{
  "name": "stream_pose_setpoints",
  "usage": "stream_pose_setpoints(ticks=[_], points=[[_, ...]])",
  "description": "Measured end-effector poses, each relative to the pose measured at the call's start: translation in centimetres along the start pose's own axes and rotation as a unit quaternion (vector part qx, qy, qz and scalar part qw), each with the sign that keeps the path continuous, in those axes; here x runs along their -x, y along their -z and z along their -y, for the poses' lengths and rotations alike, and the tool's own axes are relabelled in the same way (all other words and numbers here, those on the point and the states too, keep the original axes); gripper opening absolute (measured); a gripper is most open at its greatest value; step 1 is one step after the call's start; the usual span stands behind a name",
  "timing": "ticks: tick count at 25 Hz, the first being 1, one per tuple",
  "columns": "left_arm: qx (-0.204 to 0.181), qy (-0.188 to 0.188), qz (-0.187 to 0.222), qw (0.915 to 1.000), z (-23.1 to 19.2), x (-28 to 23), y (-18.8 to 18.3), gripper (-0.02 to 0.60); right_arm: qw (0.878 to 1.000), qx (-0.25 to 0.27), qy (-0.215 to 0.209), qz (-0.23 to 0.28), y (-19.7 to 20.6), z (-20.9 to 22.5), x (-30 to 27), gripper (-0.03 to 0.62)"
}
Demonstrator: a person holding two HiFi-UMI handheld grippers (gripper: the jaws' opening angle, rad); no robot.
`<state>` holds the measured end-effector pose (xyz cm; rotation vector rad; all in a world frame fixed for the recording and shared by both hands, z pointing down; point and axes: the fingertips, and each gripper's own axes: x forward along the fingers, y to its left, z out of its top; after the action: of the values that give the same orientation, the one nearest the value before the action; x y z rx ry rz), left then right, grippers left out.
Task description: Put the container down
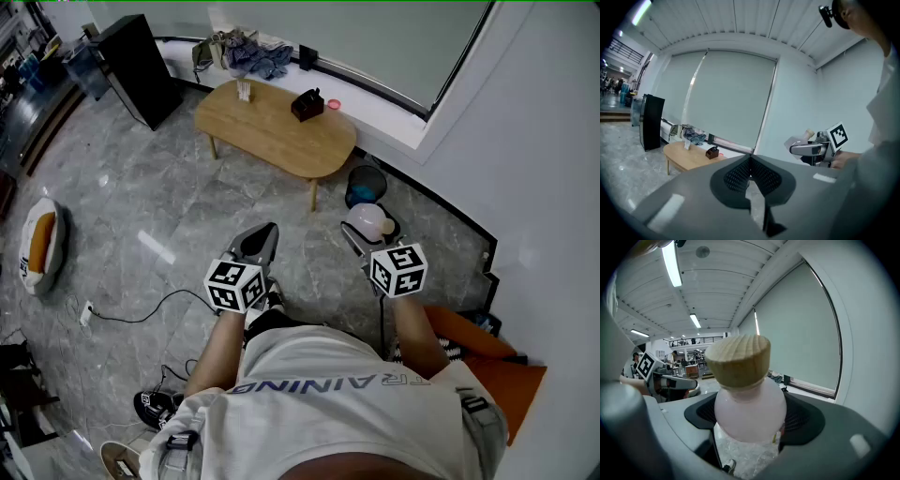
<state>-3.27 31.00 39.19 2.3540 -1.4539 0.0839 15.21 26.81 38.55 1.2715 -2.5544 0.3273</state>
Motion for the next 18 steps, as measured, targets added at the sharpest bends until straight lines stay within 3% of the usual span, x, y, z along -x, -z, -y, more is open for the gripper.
stream_pose_setpoints(ticks=[18], points=[[0.011,-0.012,-0.003,0.9999,-1.6,1.1,0.2,0.0,1.0,0.009,-0.001,-0.002,-0.2,-1.1,-1.0,0.413]])
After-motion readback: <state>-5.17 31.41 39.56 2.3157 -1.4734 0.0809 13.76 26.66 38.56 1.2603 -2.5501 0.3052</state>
